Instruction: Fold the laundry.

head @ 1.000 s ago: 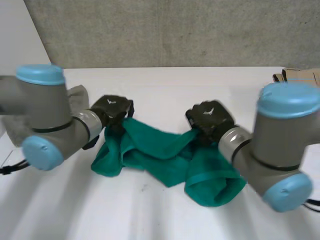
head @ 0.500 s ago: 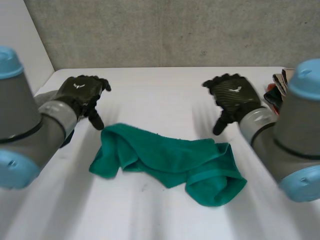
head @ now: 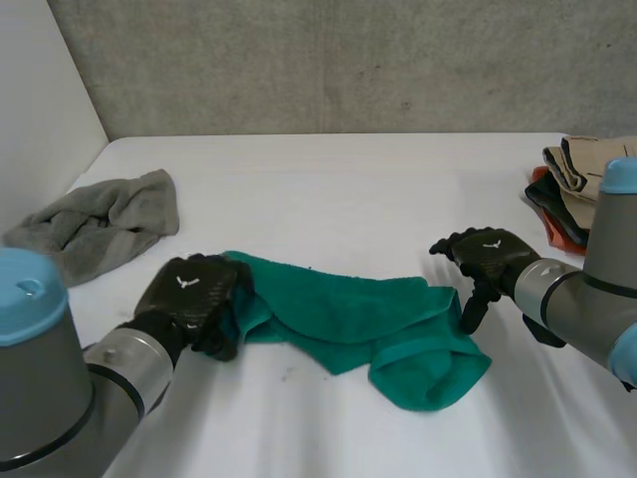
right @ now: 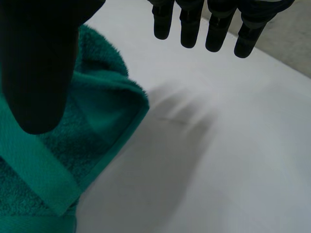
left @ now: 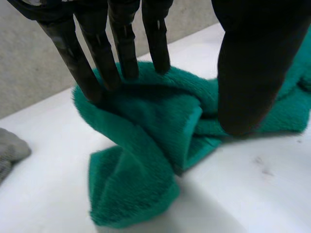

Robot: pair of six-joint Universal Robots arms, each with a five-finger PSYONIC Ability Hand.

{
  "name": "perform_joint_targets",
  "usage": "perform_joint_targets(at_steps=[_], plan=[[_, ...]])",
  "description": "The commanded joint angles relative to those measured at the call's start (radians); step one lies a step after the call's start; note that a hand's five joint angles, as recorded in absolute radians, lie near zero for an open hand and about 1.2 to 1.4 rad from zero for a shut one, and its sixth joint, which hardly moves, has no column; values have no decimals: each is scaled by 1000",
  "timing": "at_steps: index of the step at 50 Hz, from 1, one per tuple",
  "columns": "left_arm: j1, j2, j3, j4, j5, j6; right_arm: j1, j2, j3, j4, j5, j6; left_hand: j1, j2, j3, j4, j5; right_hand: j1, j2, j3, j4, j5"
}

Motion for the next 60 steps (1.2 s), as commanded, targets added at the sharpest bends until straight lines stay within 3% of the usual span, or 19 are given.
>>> perform_joint_targets(at_steps=[1, 10, 15, 20, 23, 33, 34, 36, 38, 44, 48, 53, 60], plan=[[-1, -142, 56, 24, -2, -20, 0, 62, -2, -55, -68, -17, -110, -131, -131, -122, -119, 18, 30, 33, 27, 22], [0, -323, 210, 70, -23, -12, 9, 107, -16, -105, -110, -19, -81, -101, -102, -93, -89, 182, 195, 197, 192, 186], [-1, -420, 309, 71, -89, -6, 12, 133, -39, -105, -118, -21, 101, 80, 80, 89, 92, 347, 359, 361, 356, 351], [0, -500, 395, 71, -103, -8, 12, 150, -63, -105, -119, -21, 306, 286, 285, 294, 297, 602, 614, 616, 611, 606], [4, -521, 424, 70, -103, -9, 12, 156, -78, -103, -119, -21, 403, 383, 382, 392, 395, 722, 734, 737, 732, 726], [14, -540, 489, 60, -94, -14, 14, 181, -83, -102, -108, -105, 500, 480, 479, 488, 491, 670, 682, 684, 679, 674], [16, -540, 494, 60, -94, -14, 15, 184, -83, -102, -110, -114, 727, 707, 706, 716, 719, 731, 743, 746, 740, 735], [20, -538, 501, 60, -94, -12, 15, 185, -86, -102, -108, -117, 948, 928, 927, 937, 940, 872, 884, 886, 881, 876], [22, -541, 523, 60, -94, -9, 15, 194, -98, -102, -110, -119, 952, 932, 931, 941, 944, 1169, 1181, 1183, 1178, 1173], [46, -548, 676, 60, -96, 3, 17, 224, -216, -102, -95, -116, 952, 932, 931, 941, 944, 1171, 1183, 1185, 1180, 1175], [106, -548, 872, 71, -91, 41, 43, 211, -397, -108, -35, -97, 952, 932, 931, 941, 944, 1171, 1183, 1185, 1180, 1175], [157, -548, 1137, 132, -25, 95, 61, 152, -675, -233, 152, -48, 952, 932, 931, 941, 944, 1171, 1183, 1185, 1180, 1175], [181, -518, 1284, 318, 23, 95, 55, 17, -734, -451, 188, 25, 952, 932, 931, 941, 944, 1171, 1183, 1185, 1180, 1175]])
